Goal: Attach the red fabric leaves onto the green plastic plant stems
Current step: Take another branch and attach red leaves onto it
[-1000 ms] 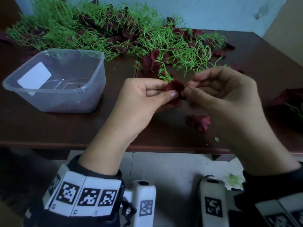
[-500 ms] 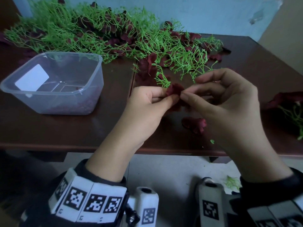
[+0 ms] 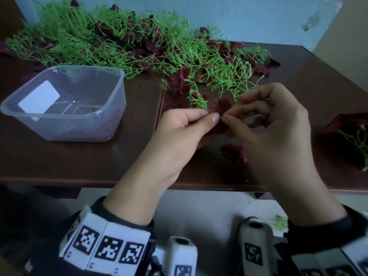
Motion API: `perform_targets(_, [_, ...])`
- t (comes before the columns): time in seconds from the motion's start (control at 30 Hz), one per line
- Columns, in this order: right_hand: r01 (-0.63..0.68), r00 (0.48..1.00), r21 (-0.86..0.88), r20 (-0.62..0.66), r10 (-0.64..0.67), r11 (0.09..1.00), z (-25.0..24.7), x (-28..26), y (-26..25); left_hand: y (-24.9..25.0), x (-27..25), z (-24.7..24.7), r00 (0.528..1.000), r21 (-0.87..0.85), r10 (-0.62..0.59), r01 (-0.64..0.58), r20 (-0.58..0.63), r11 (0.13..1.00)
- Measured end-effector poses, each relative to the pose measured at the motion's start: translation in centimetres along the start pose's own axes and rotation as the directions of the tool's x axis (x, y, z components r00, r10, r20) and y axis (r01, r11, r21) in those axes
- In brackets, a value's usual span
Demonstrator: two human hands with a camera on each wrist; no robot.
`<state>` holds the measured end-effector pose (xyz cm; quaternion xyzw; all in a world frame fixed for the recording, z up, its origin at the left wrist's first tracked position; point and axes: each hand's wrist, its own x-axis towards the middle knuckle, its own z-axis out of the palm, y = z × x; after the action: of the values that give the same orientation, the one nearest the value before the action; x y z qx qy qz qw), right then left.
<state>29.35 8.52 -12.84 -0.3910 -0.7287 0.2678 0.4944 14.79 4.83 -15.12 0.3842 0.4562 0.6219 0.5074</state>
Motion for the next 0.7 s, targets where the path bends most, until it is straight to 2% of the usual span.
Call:
perform_targets(0.27, [-0.001,1.000,-0.009,-0.025,0.001,1.000,-0.11,0.07,0.41,-0.16,0.08,-0.51,0.999,0.054,0.039,-0.038,-0.013,0.998])
perform_targets(0.53, [-0.068,0.996,0.090,0.060,0.063,0.994,-0.59,0.19,0.17,-0.13,0.07,-0.61,0.999,0.084,0.042,-0.043,0.016,0.996])
perform_targets(0.7, [-0.053,0.998,-0.043,0.036,0.054,0.998,-0.66,0.09,0.36,0.21,-0.24,0.00,0.998,0.022,0.062,-0.062,-0.011,0.998])
